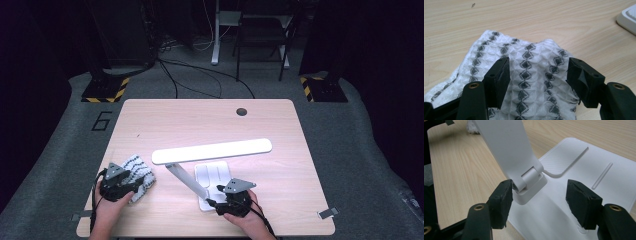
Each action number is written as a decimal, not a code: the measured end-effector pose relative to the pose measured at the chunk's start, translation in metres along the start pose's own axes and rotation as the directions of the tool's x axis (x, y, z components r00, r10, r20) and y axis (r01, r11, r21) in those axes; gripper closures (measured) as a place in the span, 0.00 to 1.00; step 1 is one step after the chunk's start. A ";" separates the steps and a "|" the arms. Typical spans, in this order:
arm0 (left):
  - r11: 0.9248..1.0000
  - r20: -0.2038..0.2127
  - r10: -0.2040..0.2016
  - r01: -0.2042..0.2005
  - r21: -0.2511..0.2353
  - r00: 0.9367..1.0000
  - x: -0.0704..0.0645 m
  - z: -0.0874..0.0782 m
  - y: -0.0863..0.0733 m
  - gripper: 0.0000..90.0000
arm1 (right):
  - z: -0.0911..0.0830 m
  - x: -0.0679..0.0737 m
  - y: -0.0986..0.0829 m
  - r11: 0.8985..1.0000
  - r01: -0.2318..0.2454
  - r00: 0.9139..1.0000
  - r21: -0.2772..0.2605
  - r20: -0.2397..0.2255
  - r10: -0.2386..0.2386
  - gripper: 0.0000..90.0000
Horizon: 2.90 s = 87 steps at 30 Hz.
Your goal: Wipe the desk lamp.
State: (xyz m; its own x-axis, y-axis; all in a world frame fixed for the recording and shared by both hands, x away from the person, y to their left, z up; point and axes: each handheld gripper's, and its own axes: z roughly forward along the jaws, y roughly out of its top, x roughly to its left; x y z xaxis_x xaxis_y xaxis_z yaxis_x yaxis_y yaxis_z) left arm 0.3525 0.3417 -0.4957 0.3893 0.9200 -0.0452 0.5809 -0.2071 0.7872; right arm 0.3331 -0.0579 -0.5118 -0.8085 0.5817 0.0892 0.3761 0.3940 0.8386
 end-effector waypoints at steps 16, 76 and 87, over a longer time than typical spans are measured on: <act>0.996 0.062 0.052 -0.047 -0.073 0.997 -0.025 -0.015 0.014 0.39 | -0.001 -0.002 0.000 1.000 -0.002 1.000 0.008 -0.007 0.002 0.42; 0.965 0.392 0.246 -0.188 -0.181 0.887 -0.149 -0.026 0.042 0.43 | -0.026 -0.023 -0.014 0.998 -0.019 0.995 0.063 0.103 0.013 0.42; 0.964 0.380 0.241 -0.174 -0.200 0.893 -0.150 -0.022 0.046 0.47 | -0.033 -0.022 -0.021 0.997 -0.036 0.995 0.074 0.094 0.029 0.41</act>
State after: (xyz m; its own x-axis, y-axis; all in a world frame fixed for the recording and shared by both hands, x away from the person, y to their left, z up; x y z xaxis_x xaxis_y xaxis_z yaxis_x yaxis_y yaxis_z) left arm 0.3050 0.2020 -0.4391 0.7593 0.6452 -0.0851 0.3492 -0.2937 0.8898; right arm 0.3283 -0.1026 -0.5133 -0.7515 0.6568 0.0626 0.4373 0.4248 0.7926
